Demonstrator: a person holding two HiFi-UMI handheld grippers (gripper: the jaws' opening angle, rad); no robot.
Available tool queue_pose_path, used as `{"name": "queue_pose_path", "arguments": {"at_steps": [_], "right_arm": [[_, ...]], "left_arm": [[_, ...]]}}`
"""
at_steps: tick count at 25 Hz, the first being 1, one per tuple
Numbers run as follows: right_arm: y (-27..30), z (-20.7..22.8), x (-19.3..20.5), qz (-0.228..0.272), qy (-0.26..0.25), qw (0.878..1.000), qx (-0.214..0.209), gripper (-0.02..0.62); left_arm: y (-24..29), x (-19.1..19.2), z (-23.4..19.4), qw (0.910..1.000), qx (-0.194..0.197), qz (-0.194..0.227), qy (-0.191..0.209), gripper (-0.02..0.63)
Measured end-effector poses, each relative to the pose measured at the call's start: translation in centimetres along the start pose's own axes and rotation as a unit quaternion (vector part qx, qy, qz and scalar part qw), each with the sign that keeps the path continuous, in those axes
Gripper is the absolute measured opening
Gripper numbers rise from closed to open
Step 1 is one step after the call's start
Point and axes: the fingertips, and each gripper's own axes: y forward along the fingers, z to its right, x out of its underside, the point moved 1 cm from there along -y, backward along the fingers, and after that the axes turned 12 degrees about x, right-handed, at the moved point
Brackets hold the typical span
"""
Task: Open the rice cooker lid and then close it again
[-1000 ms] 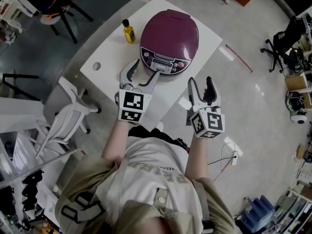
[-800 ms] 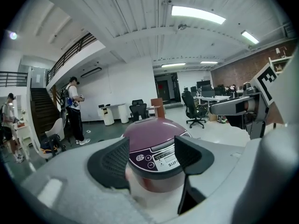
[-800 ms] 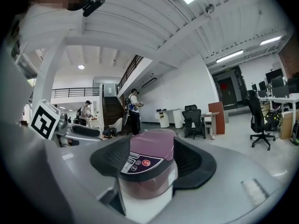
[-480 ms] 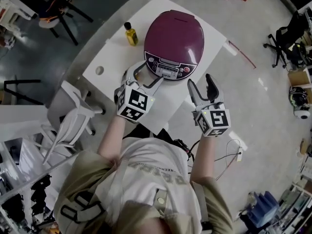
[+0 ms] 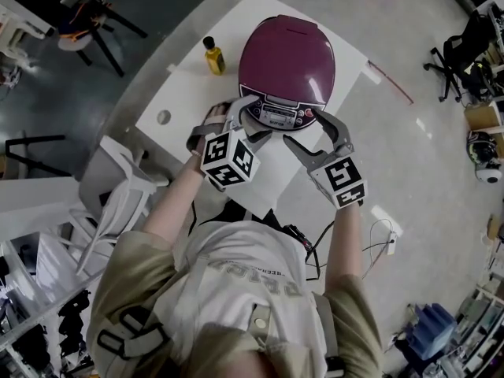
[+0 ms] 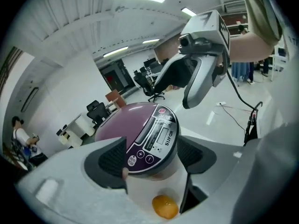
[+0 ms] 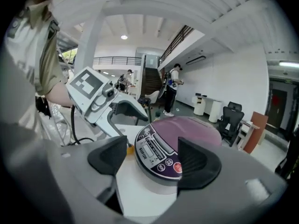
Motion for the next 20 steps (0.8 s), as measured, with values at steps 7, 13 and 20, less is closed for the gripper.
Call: {"name": "queue_pose_path", "arguments": {"at_steps": [7,13,20], "right_arm": [[1.9,-1.4,1.6,-0.058,-0.075,0.994,-0.050,0.327],[3.6,-2.0,3.2,-0.099,-0.108,0.986,-0.075,0.340],[4.5,-2.6,4.2,-0.127,-0.122,0.980,-0.096,0.356]], "left_arm": [[1.7,-0.1,0.5,0.9934,0.042,-0.055,0.091,0.365],[3.3,0.3,0.7,0.9882,0.063,-0.076,0.117,0.394],[4.6,1.0,1.6,0.9827,0.077,-0.103,0.133,0.396]]}}
